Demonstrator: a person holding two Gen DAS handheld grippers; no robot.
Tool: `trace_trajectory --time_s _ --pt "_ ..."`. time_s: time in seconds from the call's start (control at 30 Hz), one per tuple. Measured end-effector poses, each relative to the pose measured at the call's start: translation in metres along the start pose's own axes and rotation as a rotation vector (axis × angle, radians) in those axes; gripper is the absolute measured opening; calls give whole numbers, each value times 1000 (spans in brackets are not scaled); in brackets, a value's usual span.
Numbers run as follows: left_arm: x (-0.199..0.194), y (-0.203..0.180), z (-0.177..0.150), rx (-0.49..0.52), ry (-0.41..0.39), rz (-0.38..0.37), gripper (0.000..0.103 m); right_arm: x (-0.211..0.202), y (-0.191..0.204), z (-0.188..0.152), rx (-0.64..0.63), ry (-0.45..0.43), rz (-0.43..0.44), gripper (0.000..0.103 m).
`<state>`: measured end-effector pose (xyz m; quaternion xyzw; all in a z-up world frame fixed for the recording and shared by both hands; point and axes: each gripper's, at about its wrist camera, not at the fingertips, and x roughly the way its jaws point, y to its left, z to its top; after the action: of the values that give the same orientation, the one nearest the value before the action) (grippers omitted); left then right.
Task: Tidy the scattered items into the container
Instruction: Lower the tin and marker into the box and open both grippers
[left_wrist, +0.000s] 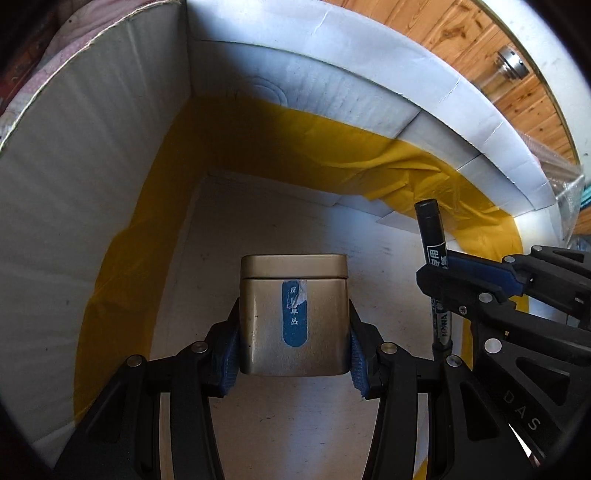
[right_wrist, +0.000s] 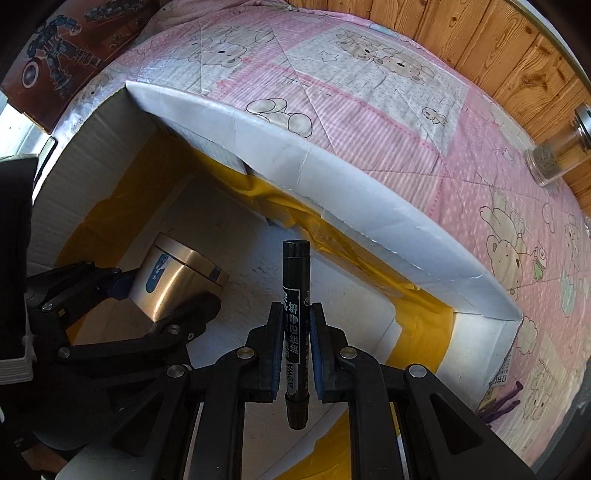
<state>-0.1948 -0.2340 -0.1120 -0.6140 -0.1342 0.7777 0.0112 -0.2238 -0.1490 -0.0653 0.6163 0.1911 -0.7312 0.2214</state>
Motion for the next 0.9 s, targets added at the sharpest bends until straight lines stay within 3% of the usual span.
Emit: trace_trajectory --time_s 0.17,0.33,0.63,0.8,0.9 --pt "1 0 4 10 13 -43 50 3 -4 4 16 31 11 15" --pt "-1 -1 2 -11 38 -43 51 -8 -4 1 45 5 17 18" --pt "-19 -7 -7 13 27 12 57 -44 1 -17 53 -54 59 36" --pt "-27 -11 -13 9 25 38 57 -63 -5 -32 65 -93 89 61" --pt "-39 -24 -20 18 11 62 57 -66 -16 -43 66 -114 102 61"
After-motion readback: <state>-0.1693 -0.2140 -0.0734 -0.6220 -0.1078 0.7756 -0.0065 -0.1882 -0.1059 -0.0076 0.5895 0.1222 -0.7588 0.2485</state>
